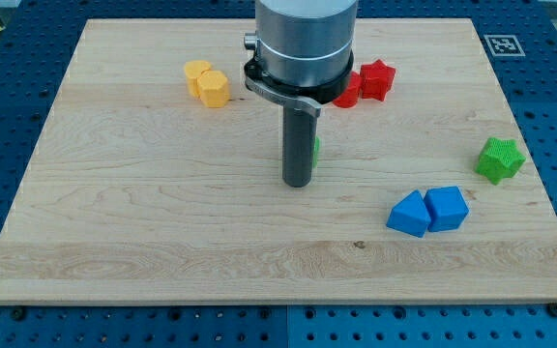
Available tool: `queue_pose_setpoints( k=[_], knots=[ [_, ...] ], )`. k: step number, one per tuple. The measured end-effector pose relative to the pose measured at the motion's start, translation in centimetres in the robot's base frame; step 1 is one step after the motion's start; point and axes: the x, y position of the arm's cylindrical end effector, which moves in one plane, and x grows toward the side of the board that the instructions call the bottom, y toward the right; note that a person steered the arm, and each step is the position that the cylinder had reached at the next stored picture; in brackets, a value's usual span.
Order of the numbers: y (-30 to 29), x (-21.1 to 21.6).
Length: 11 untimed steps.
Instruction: Move the green circle diagonal to the red circle
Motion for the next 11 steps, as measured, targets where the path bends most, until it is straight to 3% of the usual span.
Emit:
queue_pose_setpoints(
  k=[2,7,8,9,11],
  knots=[
    [0.8,-0.8],
    [8.9,-1.1],
    [3.2,0.7],
    [0.1,-0.7],
    [8.0,-3.6]
  ],
)
